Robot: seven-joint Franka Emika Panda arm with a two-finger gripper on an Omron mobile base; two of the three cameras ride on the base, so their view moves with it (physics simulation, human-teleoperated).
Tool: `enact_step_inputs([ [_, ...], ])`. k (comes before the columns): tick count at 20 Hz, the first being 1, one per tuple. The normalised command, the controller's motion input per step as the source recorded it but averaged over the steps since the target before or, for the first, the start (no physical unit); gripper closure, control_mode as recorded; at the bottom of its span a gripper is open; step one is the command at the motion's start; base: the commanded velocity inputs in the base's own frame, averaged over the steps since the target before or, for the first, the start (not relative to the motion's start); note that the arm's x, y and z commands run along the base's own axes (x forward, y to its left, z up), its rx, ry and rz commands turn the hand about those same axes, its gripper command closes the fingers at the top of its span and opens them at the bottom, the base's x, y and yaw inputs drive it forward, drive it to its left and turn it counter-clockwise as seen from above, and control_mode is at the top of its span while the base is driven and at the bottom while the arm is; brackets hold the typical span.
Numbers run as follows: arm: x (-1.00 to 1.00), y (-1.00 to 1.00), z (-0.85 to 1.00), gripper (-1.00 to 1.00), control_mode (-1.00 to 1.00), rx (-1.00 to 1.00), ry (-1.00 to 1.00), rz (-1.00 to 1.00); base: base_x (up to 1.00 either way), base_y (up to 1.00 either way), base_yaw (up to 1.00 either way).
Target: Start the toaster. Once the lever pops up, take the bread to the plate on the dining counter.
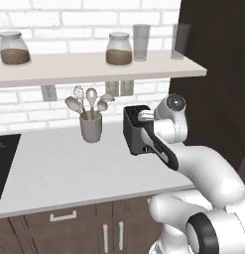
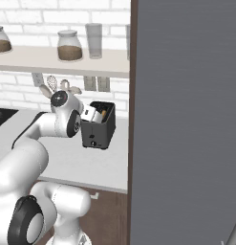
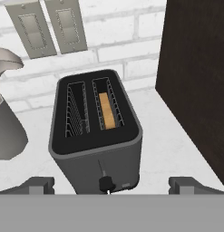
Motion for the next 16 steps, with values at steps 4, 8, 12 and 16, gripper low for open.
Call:
enact_step_inputs([
  [4,0.0,0.0,0.0,-1.0,-1.0,0.0,0.0,0.0,0.0,0.0,0.0],
  [8,0.0,0.0,0.0,-1.0,-1.0,0.0,0.0,0.0,0.0,0.0,0.0],
  [12,0.0,0.0,0.0,-1.0,-1.0,0.0,0.0,0.0,0.0,0.0,0.0],
  [16,0.0,0.0,0.0,-1.0,-1.0,0.0,0.0,0.0,0.0,0.0,0.0],
])
